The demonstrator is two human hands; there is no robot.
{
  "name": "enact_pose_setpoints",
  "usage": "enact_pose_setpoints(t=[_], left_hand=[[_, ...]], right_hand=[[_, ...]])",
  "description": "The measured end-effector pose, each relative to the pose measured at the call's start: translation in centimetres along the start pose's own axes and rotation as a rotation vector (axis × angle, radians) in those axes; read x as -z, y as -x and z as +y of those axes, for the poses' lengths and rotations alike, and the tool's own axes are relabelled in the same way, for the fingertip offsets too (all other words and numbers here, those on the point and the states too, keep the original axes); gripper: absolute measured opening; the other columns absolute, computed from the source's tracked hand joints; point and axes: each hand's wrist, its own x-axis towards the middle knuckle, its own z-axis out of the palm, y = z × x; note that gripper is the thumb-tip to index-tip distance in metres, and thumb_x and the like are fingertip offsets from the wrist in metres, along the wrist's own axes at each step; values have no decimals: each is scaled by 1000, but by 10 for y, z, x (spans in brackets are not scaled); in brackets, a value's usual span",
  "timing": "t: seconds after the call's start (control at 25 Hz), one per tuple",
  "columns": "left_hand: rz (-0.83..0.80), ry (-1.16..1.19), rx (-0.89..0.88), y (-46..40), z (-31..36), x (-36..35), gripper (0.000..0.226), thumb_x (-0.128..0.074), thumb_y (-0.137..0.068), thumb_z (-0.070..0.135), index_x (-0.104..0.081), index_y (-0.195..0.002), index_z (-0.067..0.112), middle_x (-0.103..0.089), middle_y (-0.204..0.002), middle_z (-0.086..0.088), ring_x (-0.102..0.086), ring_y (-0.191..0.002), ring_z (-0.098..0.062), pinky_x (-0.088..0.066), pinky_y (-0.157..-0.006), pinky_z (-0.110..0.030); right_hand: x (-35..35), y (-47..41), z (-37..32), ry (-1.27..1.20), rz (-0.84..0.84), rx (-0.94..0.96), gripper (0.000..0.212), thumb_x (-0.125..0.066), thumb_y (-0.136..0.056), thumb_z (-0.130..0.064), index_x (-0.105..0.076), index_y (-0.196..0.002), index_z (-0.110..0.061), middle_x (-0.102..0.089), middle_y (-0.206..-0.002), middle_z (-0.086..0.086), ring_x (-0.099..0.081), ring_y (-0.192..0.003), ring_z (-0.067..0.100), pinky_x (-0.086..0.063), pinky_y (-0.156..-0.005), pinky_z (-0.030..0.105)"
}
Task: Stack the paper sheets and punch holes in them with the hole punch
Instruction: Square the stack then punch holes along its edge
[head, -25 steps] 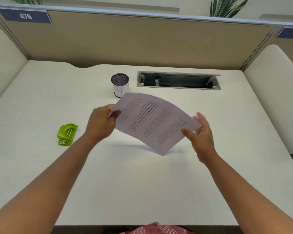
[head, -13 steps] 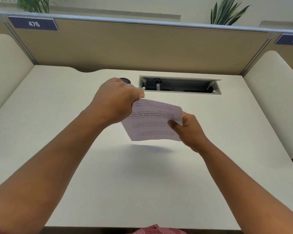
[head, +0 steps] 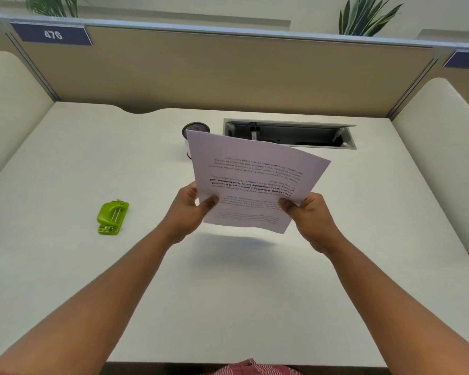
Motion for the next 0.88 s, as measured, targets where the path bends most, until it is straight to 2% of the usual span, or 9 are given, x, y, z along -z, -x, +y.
enact_pose_setpoints(t=[0.08, 0.24, 0.36, 0.44, 0.64, 0.8, 0.88], left_hand=[[42, 61, 12, 3, -6, -6, 30, -60, -101, 9, -74, -115, 33, -77, -117, 7, -72, -111, -18, -56, -97, -38], [83, 27, 107, 7, -22, -16, 30, -56, -103, 5, -72, -120, 24, -77, -117, 2, -71, -111, -23, -57, -99, -41], [80, 14, 110, 12, -28, -20, 36, -55, -103, 6, -72, -115, 35, -78, -111, 11, -72, -105, -12, -59, -92, -31], [59, 24, 106, 13, -31, -21, 38, -55, -103, 6, -72, -114, 38, -78, -113, 12, -72, -107, -12, -57, -90, -26], [56, 38, 123, 14, -44, -23, 37, -55, -103, 5, -72, -116, 36, -78, -115, 11, -71, -112, -18, -55, -100, -37], [41, 45, 124, 14, -40, -21, 31, -57, -104, 11, -73, -113, 35, -78, -113, 10, -72, -109, -16, -56, -98, -38], [62, -18, 95, 10, -26, -16, 23, -59, -103, 14, -75, -110, 28, -80, -106, 8, -74, -102, -14, -59, -94, -39]], right_hand=[[-1, 1, 4, -5, 12, -14, 47, -59, -101, -1, -80, -103, -42, -79, -110, -18, -74, -103, 3, -55, -85, 16], [-6, 9, 22, 42, 3, -89, 48, -58, -102, -1, -79, -103, -44, -79, -111, -20, -73, -107, 2, -55, -88, 16], [-7, 13, 28, 44, 15, -122, 51, -57, -103, -2, -79, -101, -48, -79, -110, -21, -72, -106, 1, -55, -85, 14], [-6, 13, 30, 59, 19, -130, 52, -57, -103, -3, -78, -101, -51, -78, -110, -22, -72, -105, 0, -55, -84, 13], [-5, 12, 34, 75, 12, -140, 54, -57, -103, -3, -78, -100, -53, -78, -109, -23, -72, -104, -3, -53, -83, 10], [-4, 12, 37, 67, 8, -161, 49, -57, -103, -4, -79, -99, -48, -79, -109, -21, -73, -103, -2, -54, -82, 12], [-3, 11, 34, 55, 11, -157, 45, -59, -102, -4, -79, -101, -45, -79, -111, -19, -73, -105, 1, -57, -86, 15]])
